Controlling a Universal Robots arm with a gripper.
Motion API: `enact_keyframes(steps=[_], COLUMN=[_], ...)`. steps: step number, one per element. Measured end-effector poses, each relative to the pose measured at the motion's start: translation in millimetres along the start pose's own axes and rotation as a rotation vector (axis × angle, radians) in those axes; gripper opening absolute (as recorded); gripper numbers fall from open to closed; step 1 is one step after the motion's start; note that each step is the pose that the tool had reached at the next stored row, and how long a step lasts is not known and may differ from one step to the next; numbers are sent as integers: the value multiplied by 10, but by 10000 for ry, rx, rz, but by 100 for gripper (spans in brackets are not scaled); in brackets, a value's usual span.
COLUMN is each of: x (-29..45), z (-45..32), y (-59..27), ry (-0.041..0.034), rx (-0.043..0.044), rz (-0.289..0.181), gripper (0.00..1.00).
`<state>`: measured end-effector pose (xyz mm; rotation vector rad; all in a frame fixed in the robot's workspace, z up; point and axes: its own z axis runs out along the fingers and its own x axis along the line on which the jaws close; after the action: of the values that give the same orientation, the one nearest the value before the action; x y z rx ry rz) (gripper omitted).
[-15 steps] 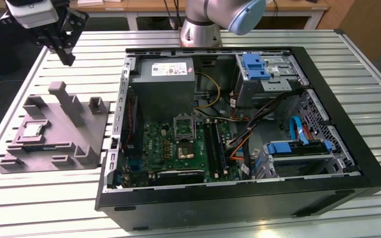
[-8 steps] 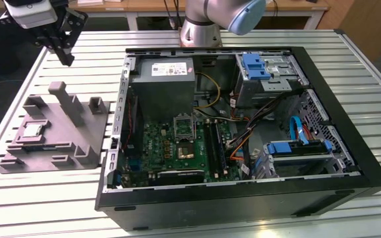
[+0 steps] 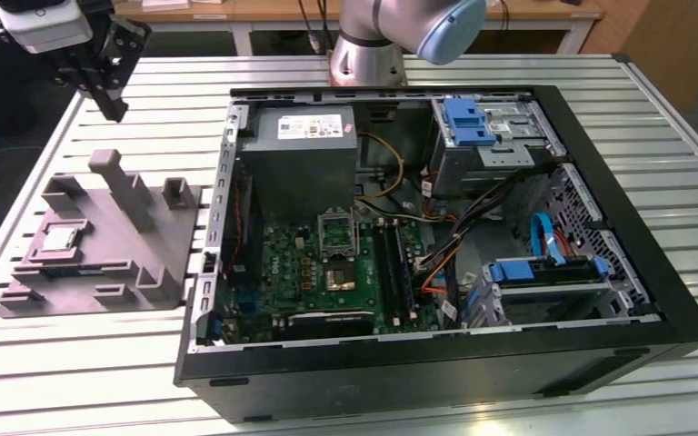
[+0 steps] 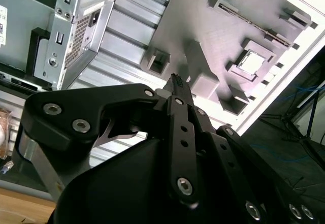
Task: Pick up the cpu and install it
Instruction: 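Reach for the cpu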
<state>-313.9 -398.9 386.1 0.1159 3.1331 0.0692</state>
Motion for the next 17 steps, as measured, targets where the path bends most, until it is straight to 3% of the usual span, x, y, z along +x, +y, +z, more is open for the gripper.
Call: enact_keyframes(steps=[6,17], x=[113,216], z=[3,6], y=[-9,-16], ry=[6,16], rx=[1,2], rz=[0,0], gripper=[11,11])
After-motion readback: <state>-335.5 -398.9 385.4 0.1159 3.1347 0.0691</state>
